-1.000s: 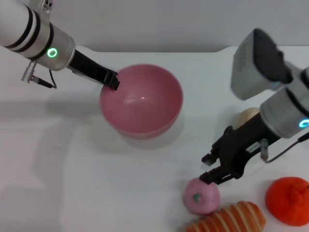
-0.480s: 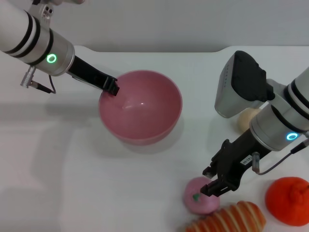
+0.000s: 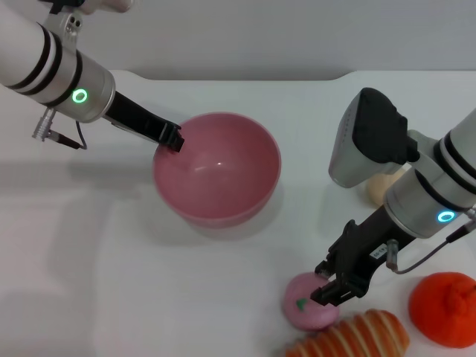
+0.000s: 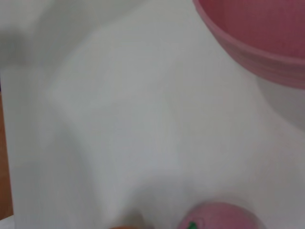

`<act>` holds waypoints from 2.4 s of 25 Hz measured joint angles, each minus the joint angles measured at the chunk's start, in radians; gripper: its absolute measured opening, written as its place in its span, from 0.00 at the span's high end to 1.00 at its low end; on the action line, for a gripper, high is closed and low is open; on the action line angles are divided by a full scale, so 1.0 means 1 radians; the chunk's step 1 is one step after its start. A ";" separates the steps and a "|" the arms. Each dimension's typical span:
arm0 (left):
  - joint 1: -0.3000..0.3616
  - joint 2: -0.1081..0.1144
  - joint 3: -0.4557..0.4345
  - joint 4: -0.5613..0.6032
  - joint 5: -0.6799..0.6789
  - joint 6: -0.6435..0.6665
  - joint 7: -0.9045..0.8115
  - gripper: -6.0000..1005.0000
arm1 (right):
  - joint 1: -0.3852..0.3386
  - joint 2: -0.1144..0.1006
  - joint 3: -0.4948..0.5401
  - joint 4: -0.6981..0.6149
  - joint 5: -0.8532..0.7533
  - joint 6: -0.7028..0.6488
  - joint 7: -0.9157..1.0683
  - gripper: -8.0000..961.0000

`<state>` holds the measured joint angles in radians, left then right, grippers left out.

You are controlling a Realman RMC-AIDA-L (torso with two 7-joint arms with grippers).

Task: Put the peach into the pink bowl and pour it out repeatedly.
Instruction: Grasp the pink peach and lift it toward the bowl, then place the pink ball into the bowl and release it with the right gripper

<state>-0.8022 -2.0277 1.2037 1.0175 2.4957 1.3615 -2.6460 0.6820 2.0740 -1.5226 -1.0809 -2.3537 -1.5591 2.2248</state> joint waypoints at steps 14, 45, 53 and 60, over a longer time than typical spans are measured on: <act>0.005 -0.009 0.005 0.000 0.000 0.000 0.001 0.95 | -0.012 0.002 -0.064 0.002 0.001 0.025 -0.011 0.74; 0.003 -0.026 0.013 0.008 -0.009 0.006 -0.002 0.95 | -0.142 0.001 0.261 -0.639 0.255 -0.025 -0.031 0.88; -0.009 -0.028 0.015 0.006 -0.009 0.008 -0.002 0.95 | -0.144 0.003 0.201 -0.548 0.259 0.117 -0.045 0.82; -0.010 -0.028 0.015 0.002 -0.009 0.003 0.000 0.95 | -0.167 0.002 0.237 -0.557 0.266 0.139 -0.051 0.62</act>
<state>-0.8118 -2.0555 1.2183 1.0196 2.4868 1.3641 -2.6458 0.5145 2.0763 -1.2856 -1.6377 -2.0882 -1.4200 2.1741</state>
